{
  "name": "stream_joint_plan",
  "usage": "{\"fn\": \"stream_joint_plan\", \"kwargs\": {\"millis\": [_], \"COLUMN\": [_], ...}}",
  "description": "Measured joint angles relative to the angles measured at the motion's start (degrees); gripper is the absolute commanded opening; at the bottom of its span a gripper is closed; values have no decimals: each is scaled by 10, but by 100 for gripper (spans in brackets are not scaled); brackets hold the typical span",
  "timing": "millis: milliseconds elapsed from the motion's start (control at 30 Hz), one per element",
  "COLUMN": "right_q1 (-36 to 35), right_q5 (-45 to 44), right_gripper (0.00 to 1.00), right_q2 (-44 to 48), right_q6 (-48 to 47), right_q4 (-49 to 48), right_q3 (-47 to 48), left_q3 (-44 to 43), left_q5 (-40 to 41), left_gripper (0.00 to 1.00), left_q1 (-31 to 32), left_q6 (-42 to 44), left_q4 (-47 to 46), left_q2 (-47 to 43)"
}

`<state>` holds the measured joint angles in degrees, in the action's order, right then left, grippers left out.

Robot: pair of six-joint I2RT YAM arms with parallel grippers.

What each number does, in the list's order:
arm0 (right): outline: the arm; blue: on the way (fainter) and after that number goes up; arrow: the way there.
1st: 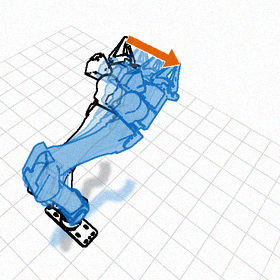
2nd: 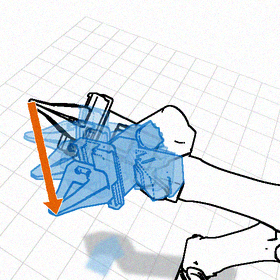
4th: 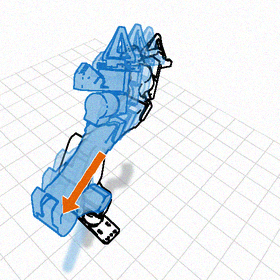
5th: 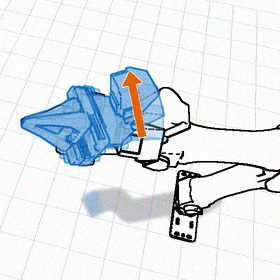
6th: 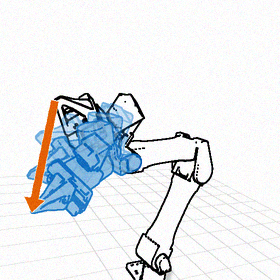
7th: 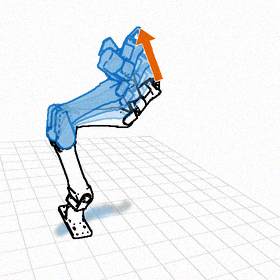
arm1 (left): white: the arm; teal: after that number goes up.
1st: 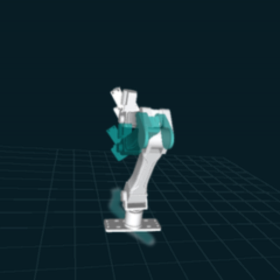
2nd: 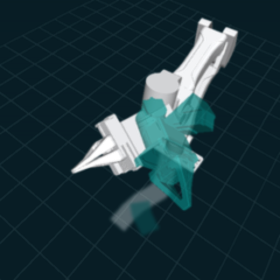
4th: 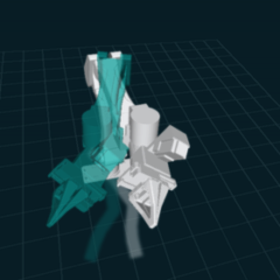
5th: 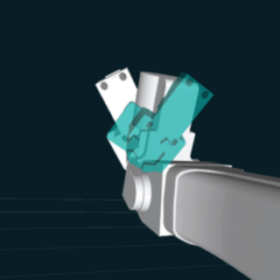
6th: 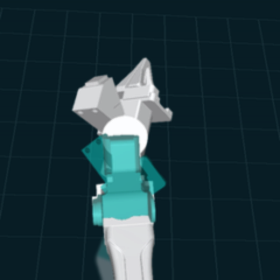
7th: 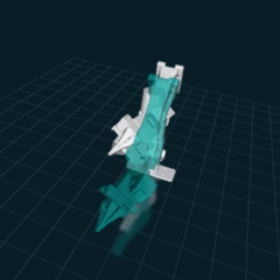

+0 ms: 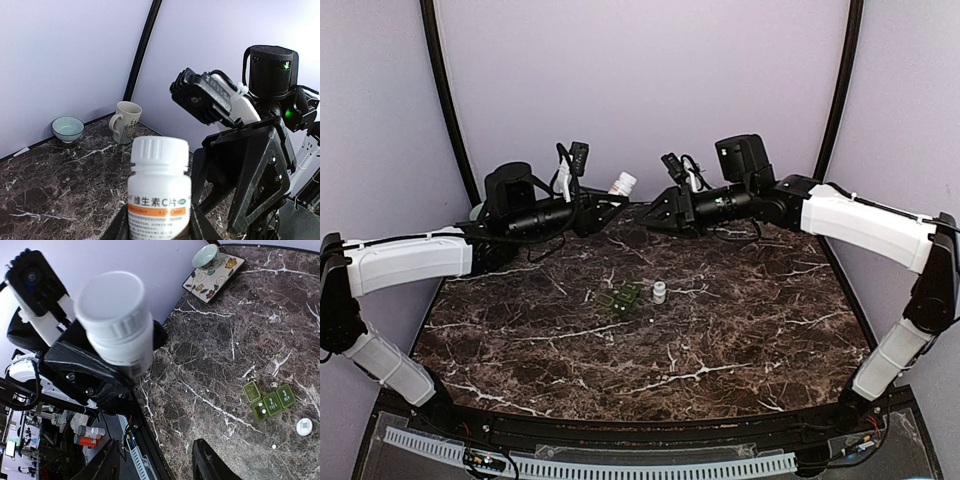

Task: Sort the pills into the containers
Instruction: Screw the lid of the pill bottle onto the pill bottle.

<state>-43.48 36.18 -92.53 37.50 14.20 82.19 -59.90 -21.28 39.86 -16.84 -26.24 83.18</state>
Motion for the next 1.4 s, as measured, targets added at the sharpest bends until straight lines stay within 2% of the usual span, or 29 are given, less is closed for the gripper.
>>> {"fn": "stream_joint_plan", "kwargs": {"millis": [267,733,1400], "right_q1": [14,37,38], "right_q5": [12,38,45], "right_gripper": [50,53,53], "right_q2": [49,47,30], "right_q6": [-32,-68,-83], "right_q4": [-24,-51,-47], "right_q3": [-9,-9,-7], "left_q3": [-1,-19,-28], "left_q5": [-81,-276,-353], "left_gripper": [17,17,17], "left_q1": [-19,-37,-37], "left_q6": [-29,-127,-196], "left_q4": [0,-25,-76], "left_q2": [2,69,94]}}
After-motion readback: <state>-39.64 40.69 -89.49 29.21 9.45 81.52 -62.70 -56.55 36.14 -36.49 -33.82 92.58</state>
